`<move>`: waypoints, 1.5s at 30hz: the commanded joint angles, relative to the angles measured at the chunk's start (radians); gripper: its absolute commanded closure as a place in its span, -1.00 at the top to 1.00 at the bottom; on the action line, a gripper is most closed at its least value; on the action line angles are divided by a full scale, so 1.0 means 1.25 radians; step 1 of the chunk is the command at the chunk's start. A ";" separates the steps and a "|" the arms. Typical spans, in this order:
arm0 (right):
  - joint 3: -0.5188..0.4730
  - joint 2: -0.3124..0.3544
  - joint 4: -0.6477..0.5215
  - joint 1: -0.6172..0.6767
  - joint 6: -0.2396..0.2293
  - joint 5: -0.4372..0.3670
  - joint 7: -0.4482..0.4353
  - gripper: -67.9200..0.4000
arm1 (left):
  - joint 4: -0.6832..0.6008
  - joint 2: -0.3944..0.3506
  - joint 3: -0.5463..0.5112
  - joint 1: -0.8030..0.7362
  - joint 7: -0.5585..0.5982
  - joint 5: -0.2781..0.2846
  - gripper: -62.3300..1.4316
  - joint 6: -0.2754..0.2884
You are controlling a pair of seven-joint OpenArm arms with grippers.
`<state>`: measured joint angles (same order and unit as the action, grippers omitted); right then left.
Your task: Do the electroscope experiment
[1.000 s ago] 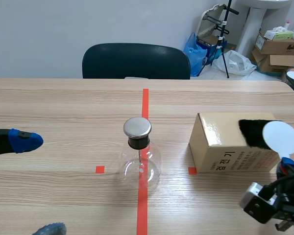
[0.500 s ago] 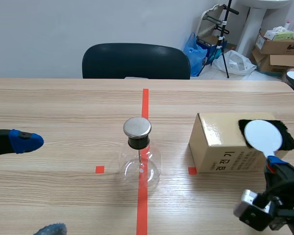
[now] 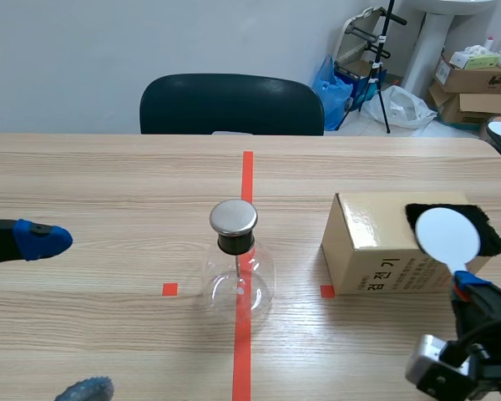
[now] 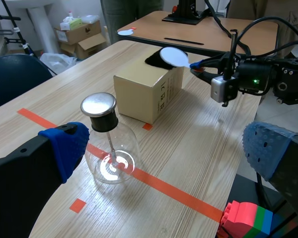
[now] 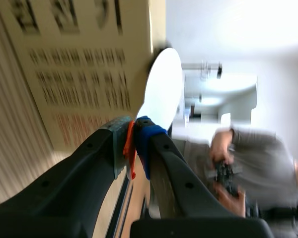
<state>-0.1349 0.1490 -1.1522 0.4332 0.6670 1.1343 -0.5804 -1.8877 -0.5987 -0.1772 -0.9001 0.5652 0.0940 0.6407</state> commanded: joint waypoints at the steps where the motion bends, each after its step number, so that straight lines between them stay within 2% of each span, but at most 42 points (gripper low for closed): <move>1: 0.004 -0.005 -0.010 -0.001 0.011 -0.014 0.081 -0.96 | -0.006 0.002 0.004 0.000 0.011 0.011 1.00 0.001; 3: 0.004 -0.006 -0.010 0.002 0.010 -0.015 0.165 -0.96 | -0.006 0.002 0.004 0.001 0.011 0.011 1.00 0.001; 4: 0.004 -0.004 -0.010 0.002 0.006 -0.012 0.157 -0.96 | -0.006 0.002 0.004 0.000 0.011 0.011 1.00 0.001; 7: 0.004 -0.004 -0.010 -0.002 -0.004 -0.007 0.050 -0.96 | -0.006 0.002 0.004 0.000 0.011 0.011 1.00 0.001; 8: 0.004 -0.005 -0.011 -0.003 -0.002 -0.008 0.053 -0.96 | -0.006 0.002 0.004 0.000 0.011 0.011 1.00 0.001; 12: 0.004 -0.004 -0.011 -0.003 -0.002 -0.015 0.204 -0.96 | -0.006 0.002 0.004 0.002 0.011 0.011 1.00 0.001; 13: 0.003 -0.003 -0.011 -0.003 -0.002 -0.012 0.214 -0.96 | -0.006 0.002 0.004 0.002 0.011 0.011 1.00 0.001; 14: 0.004 -0.002 -0.011 -0.003 -0.003 -0.009 0.204 -0.96 | -0.006 0.002 0.004 0.002 0.011 0.011 1.00 0.001; 17: 0.004 -0.002 -0.011 -0.003 -0.005 -0.010 0.102 -0.96 | -0.006 0.002 0.004 0.002 0.011 0.011 1.00 0.001; 18: 0.004 -0.003 -0.011 -0.003 -0.004 -0.010 0.091 -0.96 | -0.006 0.002 0.004 0.002 0.011 0.011 1.00 0.001; 19: 0.004 -0.004 -0.011 -0.003 -0.003 -0.010 0.099 -0.96 | -0.006 0.002 0.004 0.002 0.011 0.011 1.00 0.001; 22: 0.004 -0.004 -0.011 -0.003 -0.002 -0.011 0.197 -0.96 | -0.006 0.002 0.004 0.002 0.011 0.011 1.00 0.001; 24: 0.004 -0.004 -0.011 -0.003 -0.002 -0.010 0.217 -0.96 | -0.006 0.002 0.004 0.002 0.011 0.011 1.00 0.001; 32: 0.004 -0.004 -0.011 -0.003 -0.002 -0.010 0.081 -0.96 | -0.006 0.002 0.004 0.002 0.011 0.010 1.00 0.001; 39: 0.004 -0.003 -0.013 -0.003 -0.002 -0.007 0.076 -0.96 | -0.003 0.002 0.005 0.007 -0.021 0.010 1.00 -0.002; 42: 0.004 -0.004 -0.027 -0.003 -0.002 -0.007 0.086 -0.96 | -0.002 0.002 0.014 0.047 -0.120 0.010 1.00 -0.002; 43: 0.004 -0.004 -0.036 -0.003 -0.002 -0.007 0.095 -0.96 | 0.004 0.002 0.021 0.070 -0.156 0.011 0.87 -0.002; 45: 0.004 -0.004 -0.057 0.000 -0.002 -0.006 0.110 -0.96 | 0.027 0.002 0.040 0.124 -0.211 0.011 0.40 -0.001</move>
<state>-0.1303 0.1387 -1.1923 0.4332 0.6651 1.1297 -0.4500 -1.8652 -0.5987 -0.1390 -0.7811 0.2935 0.0906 0.6403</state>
